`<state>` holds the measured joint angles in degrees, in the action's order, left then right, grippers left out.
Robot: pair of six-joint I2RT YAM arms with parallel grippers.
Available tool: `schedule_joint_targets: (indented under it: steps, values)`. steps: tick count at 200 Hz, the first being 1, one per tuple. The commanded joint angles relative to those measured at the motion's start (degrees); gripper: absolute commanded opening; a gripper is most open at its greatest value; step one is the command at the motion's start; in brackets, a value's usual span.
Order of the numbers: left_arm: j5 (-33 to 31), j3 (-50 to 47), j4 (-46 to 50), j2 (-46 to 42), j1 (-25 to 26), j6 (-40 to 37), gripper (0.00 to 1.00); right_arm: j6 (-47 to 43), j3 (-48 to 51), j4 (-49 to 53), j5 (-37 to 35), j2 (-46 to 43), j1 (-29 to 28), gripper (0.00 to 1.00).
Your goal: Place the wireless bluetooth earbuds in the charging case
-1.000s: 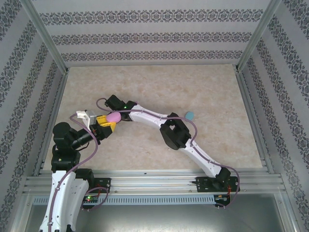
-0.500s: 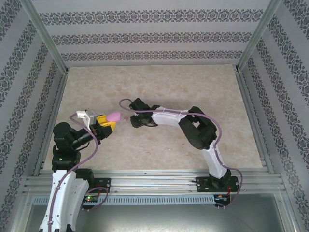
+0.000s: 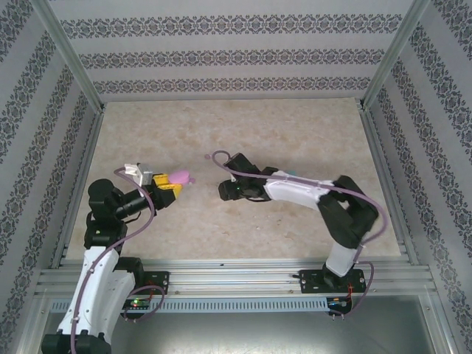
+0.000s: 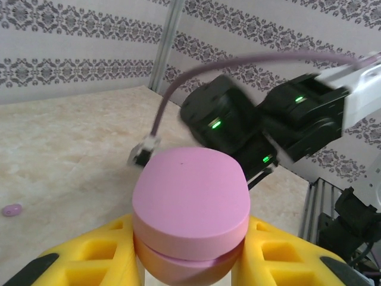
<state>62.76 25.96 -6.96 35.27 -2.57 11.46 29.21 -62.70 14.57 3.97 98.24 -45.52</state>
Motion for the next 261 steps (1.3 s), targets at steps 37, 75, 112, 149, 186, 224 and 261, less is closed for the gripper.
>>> schedule_joint_targets:
  steps: [37,75,112,149,186,224,261]
  values:
    - [6.55,0.27,-10.99,7.18,1.31,-0.4,0.26,1.8,2.47,2.96,-0.79,-23.26,-7.27,0.36]
    - [8.06,0.67,-14.35,9.88,1.69,-0.17,0.26,1.15,-3.4,4.65,-0.24,-23.56,-13.05,0.29]
    - [8.27,0.24,-13.89,8.77,2.21,-0.04,0.25,-0.69,-10.28,6.29,2.02,-18.07,-15.22,0.28]
    - [7.9,-0.22,-10.37,5.89,2.56,-1.25,0.26,-3.54,-16.45,6.91,2.1,-14.05,-14.91,0.28]
    - [7.39,-0.65,-9.33,4.66,2.82,-1.26,0.25,-4.6,-21.41,8.63,3.66,-11.77,-13.68,0.27]
    - [6.92,-0.64,-8.24,4.5,2.85,-2.13,0.25,-5.0,-23.38,9.43,4.66,-11.02,-12.86,0.27]
    - [6.71,-0.83,-7.45,4.46,2.92,-2.66,0.25,-5.05,-25.61,10.64,5.87,-10.21,-11.76,0.28]
